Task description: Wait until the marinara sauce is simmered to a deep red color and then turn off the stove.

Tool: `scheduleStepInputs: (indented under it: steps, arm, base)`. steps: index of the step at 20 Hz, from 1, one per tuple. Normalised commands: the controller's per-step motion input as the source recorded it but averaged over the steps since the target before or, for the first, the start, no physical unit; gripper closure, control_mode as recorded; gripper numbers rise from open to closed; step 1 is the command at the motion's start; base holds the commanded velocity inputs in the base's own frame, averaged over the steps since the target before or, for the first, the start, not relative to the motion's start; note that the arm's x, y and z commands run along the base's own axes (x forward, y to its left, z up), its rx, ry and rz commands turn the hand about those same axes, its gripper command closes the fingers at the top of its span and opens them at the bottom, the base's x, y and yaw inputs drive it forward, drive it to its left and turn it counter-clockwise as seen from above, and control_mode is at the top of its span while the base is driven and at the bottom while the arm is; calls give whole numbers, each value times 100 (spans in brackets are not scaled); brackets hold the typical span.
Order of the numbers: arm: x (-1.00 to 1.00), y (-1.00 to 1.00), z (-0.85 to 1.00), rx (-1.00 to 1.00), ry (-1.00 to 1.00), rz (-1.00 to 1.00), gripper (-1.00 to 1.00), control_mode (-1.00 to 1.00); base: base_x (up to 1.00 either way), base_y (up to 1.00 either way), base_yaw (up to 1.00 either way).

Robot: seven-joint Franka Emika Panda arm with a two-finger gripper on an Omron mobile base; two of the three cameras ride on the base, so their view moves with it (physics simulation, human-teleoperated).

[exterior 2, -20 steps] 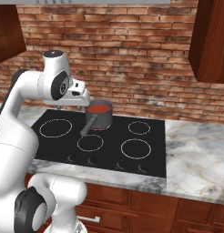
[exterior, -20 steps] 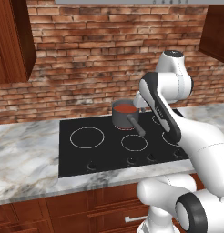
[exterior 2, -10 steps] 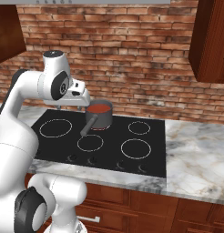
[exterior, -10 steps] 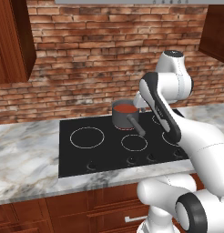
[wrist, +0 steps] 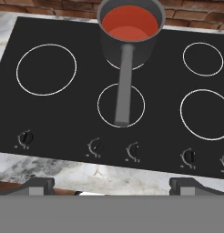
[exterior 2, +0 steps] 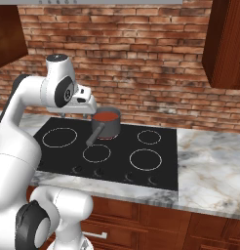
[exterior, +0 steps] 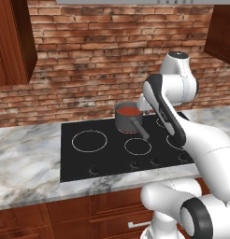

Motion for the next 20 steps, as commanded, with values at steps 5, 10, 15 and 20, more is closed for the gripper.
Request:
scheduleStepInputs:
  steps: [5,10,15,20]
  arm:
    - [0,0,-3,0,0,0,-100,-100]
    - [0,0,-22,0,0,0,-100,-100]
    - [0,0,-33,0,0,0,-100,-100]
    - [0,0,-34,0,0,0,-100,-100]
  base:
    - [0,0,0]
    - [0,0,0]
    - [0,0,0]
    - [0,0,0]
